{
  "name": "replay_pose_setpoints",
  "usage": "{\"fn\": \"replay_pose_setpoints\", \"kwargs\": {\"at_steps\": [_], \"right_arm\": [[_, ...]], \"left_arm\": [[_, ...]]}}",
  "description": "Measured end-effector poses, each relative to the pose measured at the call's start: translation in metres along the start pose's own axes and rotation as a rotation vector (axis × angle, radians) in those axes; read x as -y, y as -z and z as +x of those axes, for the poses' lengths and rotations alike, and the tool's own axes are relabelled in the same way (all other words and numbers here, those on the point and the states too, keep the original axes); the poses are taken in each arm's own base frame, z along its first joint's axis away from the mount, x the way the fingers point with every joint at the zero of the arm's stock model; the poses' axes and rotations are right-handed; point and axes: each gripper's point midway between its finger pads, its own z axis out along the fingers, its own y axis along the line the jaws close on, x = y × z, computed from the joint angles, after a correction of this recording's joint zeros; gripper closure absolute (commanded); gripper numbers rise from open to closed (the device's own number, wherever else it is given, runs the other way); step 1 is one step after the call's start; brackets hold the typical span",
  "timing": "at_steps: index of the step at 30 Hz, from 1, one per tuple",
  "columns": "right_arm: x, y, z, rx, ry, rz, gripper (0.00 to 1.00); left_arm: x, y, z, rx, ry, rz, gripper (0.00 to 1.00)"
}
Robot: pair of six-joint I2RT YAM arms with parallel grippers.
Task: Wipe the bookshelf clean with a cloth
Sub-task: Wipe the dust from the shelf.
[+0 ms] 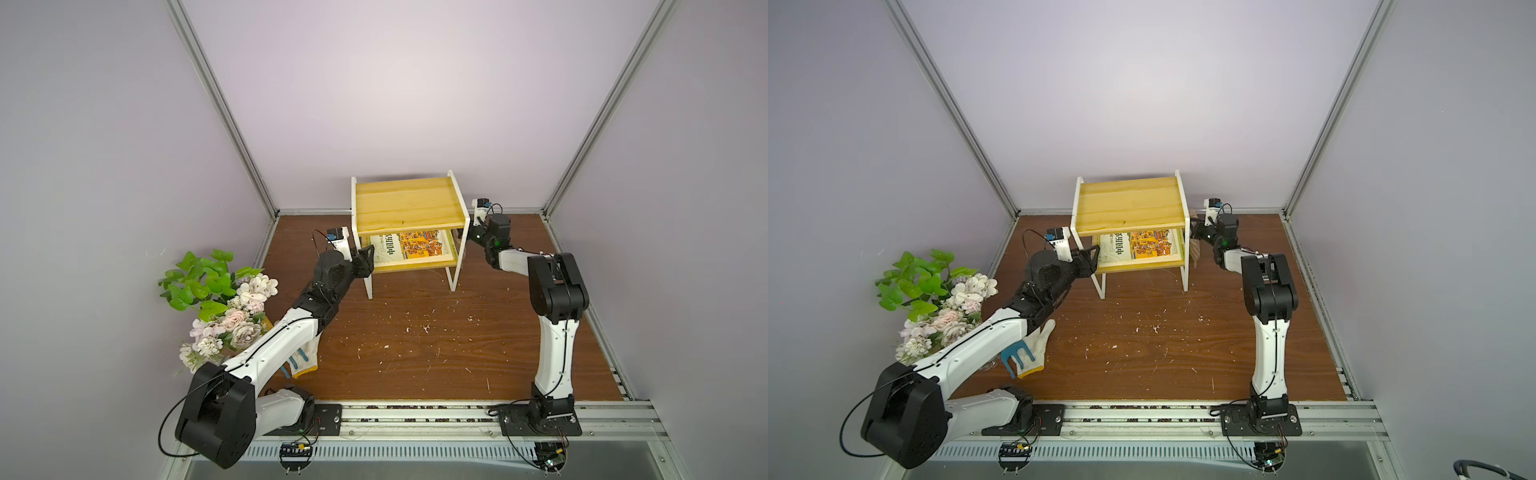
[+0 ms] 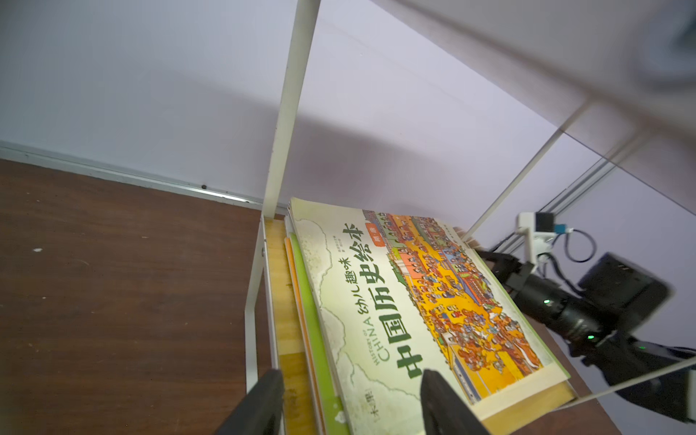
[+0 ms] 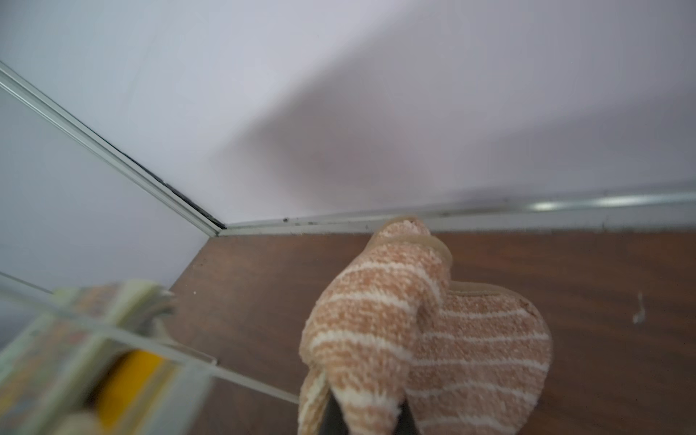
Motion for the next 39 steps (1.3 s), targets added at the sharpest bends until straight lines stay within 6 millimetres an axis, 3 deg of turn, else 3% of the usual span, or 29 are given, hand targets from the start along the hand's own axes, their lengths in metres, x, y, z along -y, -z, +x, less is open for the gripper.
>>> {"fn": "replay_pose_setpoints", "kwargs": {"at_steps": [2, 4, 10, 13, 15, 19, 22, 25, 28, 31, 36, 39], "right_arm": [[0.010, -0.013, 0.022, -0.056, -0.028, -0.020, 1.00], [0.012, -0.022, 0.028, -0.081, -0.036, -0.049, 1.00], [-0.027, -0.023, 0.000, -0.052, 0.022, -0.230, 1.00], [-0.033, -0.005, 0.010, -0.049, 0.032, -0.249, 1.00], [-0.026, 0.017, 0.023, -0.061, 0.022, -0.211, 1.00], [-0.001, 0.084, 0.047, -0.065, -0.001, 0.012, 1.00], [0.010, 0.139, 0.033, 0.015, 0.037, 0.231, 1.00], [0.000, 0.193, 0.004, 0.144, 0.092, 0.341, 1.00], [-0.039, 0.224, -0.006, 0.202, 0.131, 0.253, 1.00], [-0.108, 0.232, 0.005, 0.190, 0.174, -0.022, 1.00], [-0.238, 0.256, 0.052, 0.090, 0.290, -0.506, 1.00], [-0.287, 0.271, 0.062, 0.069, 0.345, -0.686, 1.00]], "left_arm": [[0.000, 0.000, 0.001, -0.003, -0.004, -0.001, 0.41], [-0.001, 0.000, 0.001, -0.006, -0.010, -0.003, 0.41], [-0.001, 0.000, 0.002, -0.011, -0.045, -0.005, 0.38], [-0.003, 0.000, 0.005, -0.026, -0.066, -0.013, 0.31], [-0.005, 0.002, 0.008, -0.044, -0.078, -0.022, 0.26], [-0.003, 0.021, 0.001, -0.034, -0.073, -0.013, 0.14], [0.001, 0.045, 0.000, -0.002, -0.043, 0.031, 0.11], [0.010, 0.066, 0.018, 0.005, 0.014, 0.141, 0.09], [0.024, 0.080, 0.048, -0.034, 0.071, 0.278, 0.05], [0.051, 0.085, 0.077, -0.111, 0.082, 0.407, 0.04], [0.139, 0.093, 0.097, -0.217, -0.009, 0.674, 0.01], [0.185, 0.094, 0.097, -0.214, -0.077, 0.791, 0.01]]}}
